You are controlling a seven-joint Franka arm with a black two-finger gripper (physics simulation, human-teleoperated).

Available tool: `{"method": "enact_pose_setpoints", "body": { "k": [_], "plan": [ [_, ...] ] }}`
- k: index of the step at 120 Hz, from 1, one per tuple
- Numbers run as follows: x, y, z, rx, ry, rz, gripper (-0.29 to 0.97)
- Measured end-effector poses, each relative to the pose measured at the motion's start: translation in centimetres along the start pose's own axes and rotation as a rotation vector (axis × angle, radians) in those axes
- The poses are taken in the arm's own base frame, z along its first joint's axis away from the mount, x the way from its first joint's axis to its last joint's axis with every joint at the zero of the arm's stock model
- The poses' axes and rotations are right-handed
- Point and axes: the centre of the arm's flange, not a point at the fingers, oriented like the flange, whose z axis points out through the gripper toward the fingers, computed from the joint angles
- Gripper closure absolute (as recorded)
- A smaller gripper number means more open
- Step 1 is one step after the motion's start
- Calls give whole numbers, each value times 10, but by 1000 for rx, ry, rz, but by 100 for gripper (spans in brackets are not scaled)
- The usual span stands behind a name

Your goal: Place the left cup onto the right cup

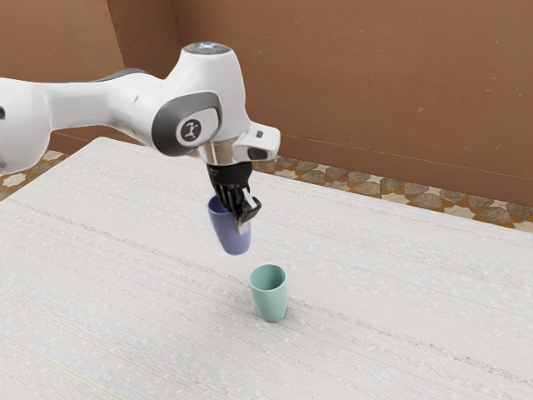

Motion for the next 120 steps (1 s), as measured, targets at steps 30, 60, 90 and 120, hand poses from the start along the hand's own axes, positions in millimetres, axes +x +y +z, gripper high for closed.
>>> {"method": "enact_pose_setpoints", "body": {
  "k": [30,60,90,120],
  "plan": [
    [13,-1,16,-10,-9,0,78],
    [22,20,34,-20,-12,29,78],
    [28,24,46,-20,5,31,78],
    [34,33,53,-20,18,42,78]
  ]
}}
